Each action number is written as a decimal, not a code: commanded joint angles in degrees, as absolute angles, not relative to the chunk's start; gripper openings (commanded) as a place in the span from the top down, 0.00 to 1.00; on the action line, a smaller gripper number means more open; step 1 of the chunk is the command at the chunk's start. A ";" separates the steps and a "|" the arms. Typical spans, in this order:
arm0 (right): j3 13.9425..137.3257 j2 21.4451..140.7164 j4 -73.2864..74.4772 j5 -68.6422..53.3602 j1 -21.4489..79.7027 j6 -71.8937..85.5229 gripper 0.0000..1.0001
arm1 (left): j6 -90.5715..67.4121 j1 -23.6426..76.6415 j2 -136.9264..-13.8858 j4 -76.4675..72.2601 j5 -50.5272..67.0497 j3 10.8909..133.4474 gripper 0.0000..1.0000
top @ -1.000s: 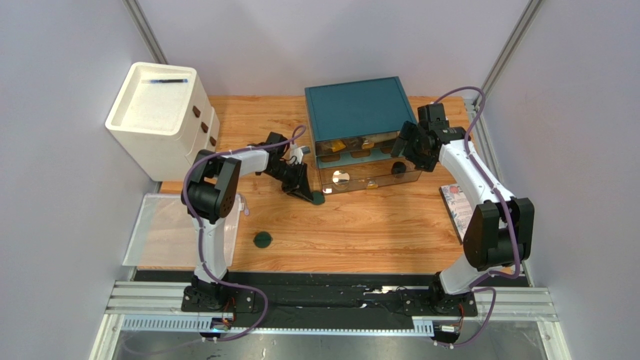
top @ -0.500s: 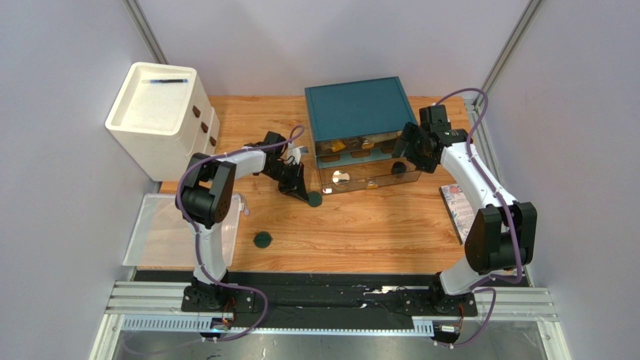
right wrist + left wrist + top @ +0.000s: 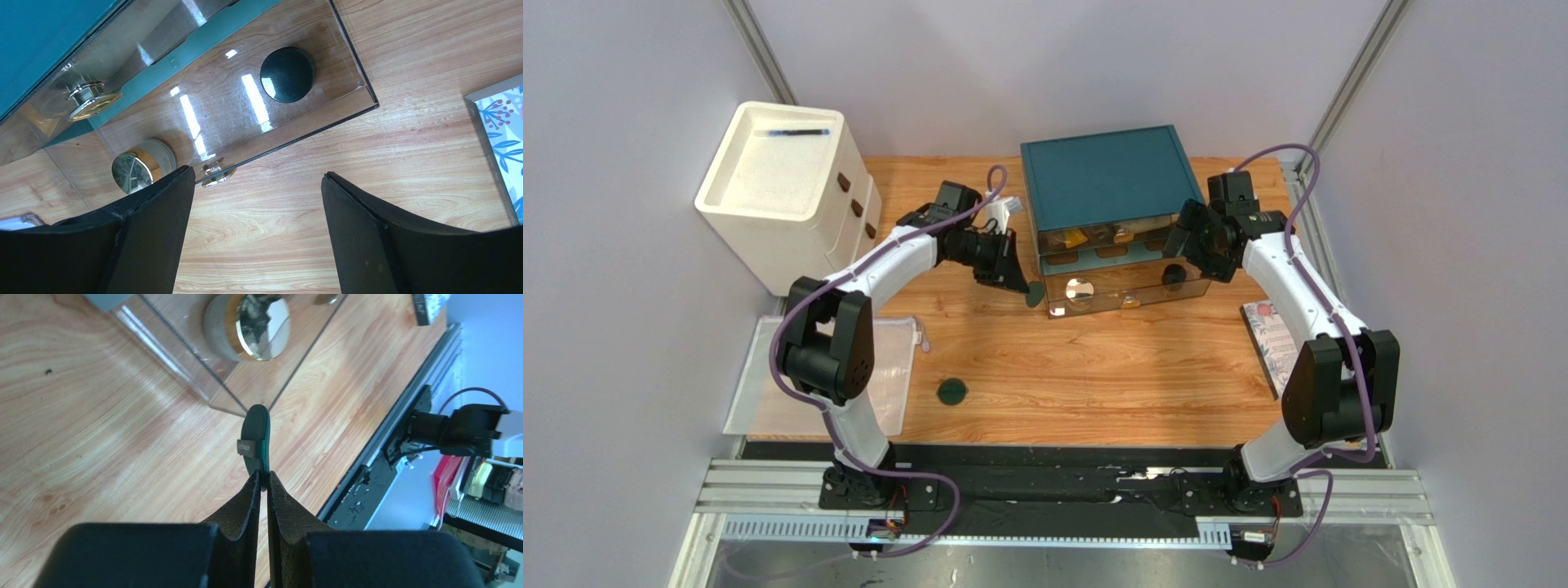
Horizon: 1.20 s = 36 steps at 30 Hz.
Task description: Organize the makeup
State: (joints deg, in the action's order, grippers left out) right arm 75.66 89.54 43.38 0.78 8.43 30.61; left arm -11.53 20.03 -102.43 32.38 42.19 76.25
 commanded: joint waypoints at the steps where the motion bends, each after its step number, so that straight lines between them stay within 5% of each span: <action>1: 75.67 89.47 40.87 -1.14 8.26 31.29 0.21 | -14.41 19.78 -98.53 29.90 46.58 79.45 0.88; 13: 76.11 90.35 40.78 -1.67 8.17 31.29 0.21 | -24.95 20.83 -105.64 20.49 49.66 86.39 0.87; 20: 75.94 89.47 41.13 -0.97 8.17 30.94 0.20 | -25.58 21.18 -108.19 20.48 47.46 87.89 0.50; 27: 76.03 89.47 41.04 -0.97 8.26 31.03 0.20 | -17.51 21.18 -106.00 28.88 44.48 87.89 0.47; 36: 77.08 87.63 42.27 -0.09 8.26 28.13 0.21 | -5.62 20.22 -97.30 47.62 25.68 77.80 0.46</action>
